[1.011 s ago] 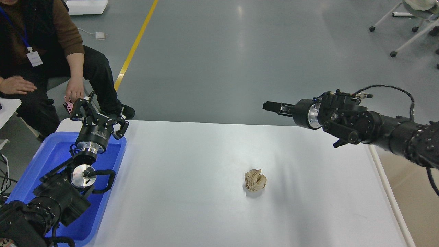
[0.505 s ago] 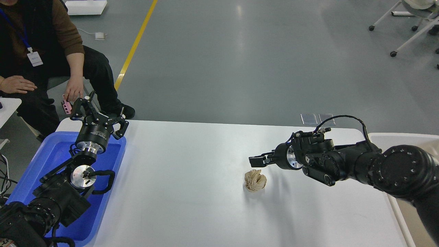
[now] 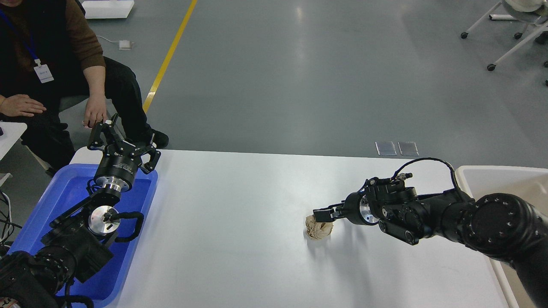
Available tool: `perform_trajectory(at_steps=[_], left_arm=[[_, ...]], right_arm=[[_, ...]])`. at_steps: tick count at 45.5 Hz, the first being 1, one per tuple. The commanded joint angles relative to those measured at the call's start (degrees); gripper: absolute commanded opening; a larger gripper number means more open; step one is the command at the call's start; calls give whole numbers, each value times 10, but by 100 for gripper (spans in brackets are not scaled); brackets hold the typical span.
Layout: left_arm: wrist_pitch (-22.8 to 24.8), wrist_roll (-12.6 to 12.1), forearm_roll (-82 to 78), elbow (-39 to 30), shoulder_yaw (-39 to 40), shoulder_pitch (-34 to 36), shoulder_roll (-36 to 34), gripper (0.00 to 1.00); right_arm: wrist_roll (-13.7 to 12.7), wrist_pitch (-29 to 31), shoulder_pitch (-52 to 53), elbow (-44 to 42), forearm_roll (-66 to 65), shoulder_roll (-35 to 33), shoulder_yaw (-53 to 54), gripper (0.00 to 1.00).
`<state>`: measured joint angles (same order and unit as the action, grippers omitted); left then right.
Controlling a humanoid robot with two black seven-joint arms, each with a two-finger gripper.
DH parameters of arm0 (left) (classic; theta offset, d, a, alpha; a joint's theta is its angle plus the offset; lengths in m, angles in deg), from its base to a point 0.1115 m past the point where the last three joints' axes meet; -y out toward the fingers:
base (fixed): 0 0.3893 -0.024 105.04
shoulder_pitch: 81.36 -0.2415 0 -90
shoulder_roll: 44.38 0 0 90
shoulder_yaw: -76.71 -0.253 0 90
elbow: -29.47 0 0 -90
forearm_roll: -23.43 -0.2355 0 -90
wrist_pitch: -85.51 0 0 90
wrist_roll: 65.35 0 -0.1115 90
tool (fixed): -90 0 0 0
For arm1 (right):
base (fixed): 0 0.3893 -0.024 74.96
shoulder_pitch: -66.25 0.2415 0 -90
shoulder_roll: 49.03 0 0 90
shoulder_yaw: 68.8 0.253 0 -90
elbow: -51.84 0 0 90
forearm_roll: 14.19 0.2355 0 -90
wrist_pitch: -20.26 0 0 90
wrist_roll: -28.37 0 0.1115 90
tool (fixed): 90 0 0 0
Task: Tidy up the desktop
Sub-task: 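Lower the right gripper onto the paper ball and close on it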
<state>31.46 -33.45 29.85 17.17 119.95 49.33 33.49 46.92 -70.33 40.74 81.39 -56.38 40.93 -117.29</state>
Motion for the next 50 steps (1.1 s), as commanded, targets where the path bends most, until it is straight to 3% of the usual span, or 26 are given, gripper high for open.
perform_trajectory(at_steps=[1,30,50], left_arm=[[1,0,0,0,0,0,0,100],[0,0,0,0,0,0,0,100],[0,0,0,0,0,0,0,100]], right_arm=[[0,0,-3,2,-1,0,-2,100],[1,-10,47,67,11,0,51,100],[1,-12,16,67,-11,0,42,100]])
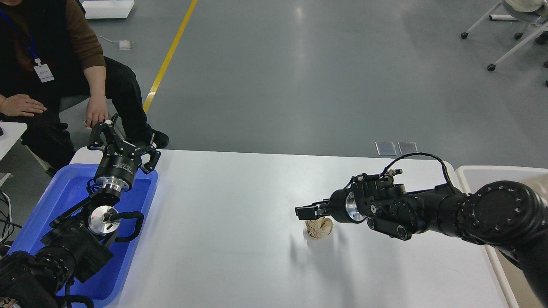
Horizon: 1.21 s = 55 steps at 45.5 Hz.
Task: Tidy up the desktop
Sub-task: 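Lower the right gripper onto the paper ball and close on it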
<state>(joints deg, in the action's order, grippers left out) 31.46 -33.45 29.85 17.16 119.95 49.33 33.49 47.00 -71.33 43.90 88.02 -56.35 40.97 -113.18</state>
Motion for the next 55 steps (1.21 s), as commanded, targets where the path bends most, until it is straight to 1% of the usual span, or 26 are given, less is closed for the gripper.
perform_trajectory(at_steps=[1,13,21,27,29,34,40,45,49,50,52,55], left_arm=[[1,0,0,0,0,0,0,100],[0,0,0,0,0,0,0,100],[0,0,0,0,0,0,0,100],[0,0,0,0,0,0,1,100],[1,0,0,0,0,0,0,100],[0,0,0,0,0,0,0,100],[1,0,0,0,0,0,0,100],[1,0,0,0,0,0,0,100],[1,0,0,0,0,0,0,100],[1,0,0,0,0,0,0,100],[0,0,0,0,0,0,0,100],[0,0,0,0,0,0,0,100]], right_arm=[[0,-3,-18,0,-12,0,0,100],[0,-8,-30,-1,-15,0,1,99],[0,-34,-42,-1,-32,0,-1,99],[1,-47,-60,-18,-41,0,-7,98],[3,-48,-64,-22,-40,0,-7,96],[5,-50,-67,-24,-42,0,-8,85],[6,-60,-69,-34,-42,0,-22,77],[6,-77,-69,-35,-42,0,-34,67],[6,-80,-69,-35,-43,0,-37,52],[6,-80,-69,-35,-42,0,-37,45],[6,-78,-69,-35,-42,0,-37,25],[6,-76,-69,-35,-40,0,-37,2]])
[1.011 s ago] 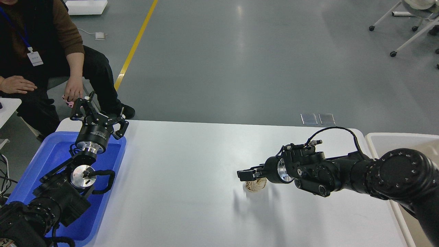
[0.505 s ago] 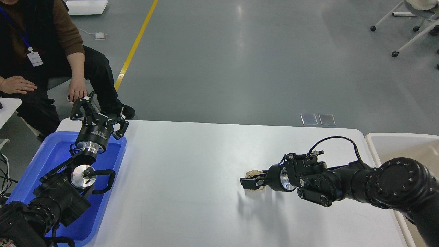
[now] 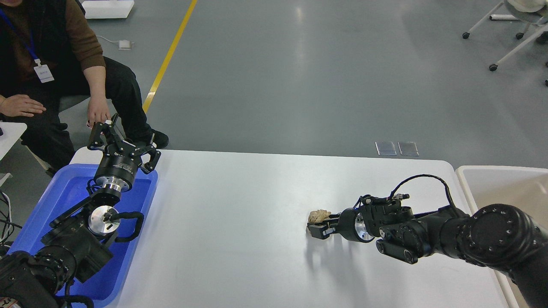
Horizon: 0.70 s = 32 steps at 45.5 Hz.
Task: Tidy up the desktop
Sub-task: 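Lower the right gripper onto the paper ball and close on it, then lift the paper ball with the right gripper and carry it toward the white bin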
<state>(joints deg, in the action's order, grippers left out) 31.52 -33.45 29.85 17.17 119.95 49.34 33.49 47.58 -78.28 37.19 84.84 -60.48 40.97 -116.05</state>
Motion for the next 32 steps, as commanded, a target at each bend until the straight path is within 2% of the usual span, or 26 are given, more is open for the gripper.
perform_trajectory(at_steps=[1,14,23,32], left_arm=[[-1,0,0,0,0,0,0,100],[-1,0,0,0,0,0,0,100],[-1,0,0,0,0,0,0,100],[-1,0,0,0,0,0,0,100]], right_arm=[[0,-6,-2,-3,2,0,-8,0],[3,-5,6,4,36,0,15,0],[36,-4,26,38,68,0,83,0],[38,-3,79,80,76,0,147,0]])
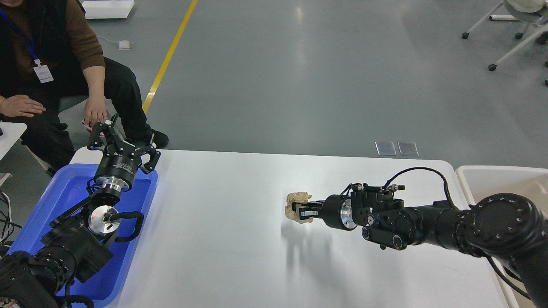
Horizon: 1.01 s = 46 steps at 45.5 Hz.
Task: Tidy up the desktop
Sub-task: 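Lift the paper ball with the right gripper and carry it toward the white bin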
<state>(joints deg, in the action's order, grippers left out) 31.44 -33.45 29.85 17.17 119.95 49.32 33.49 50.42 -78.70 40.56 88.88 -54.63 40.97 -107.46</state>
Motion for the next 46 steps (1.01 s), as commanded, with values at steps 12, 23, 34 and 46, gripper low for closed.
perform_trajectory(at_steps=[12,23,34,46], left_arm=[[0,0,1,0,0,0,0,100],[0,0,0,0,0,0,0,100],[0,0,0,0,0,0,0,100],[0,-1,0,0,0,0,0,100]], right_arm=[[11,33,124,99,82,-12,153,0],[10,76,185,139,138,-91,197,0],[10,120,201,150,180,-181,267,0],[4,127,187,141,223,-289,297,0]])
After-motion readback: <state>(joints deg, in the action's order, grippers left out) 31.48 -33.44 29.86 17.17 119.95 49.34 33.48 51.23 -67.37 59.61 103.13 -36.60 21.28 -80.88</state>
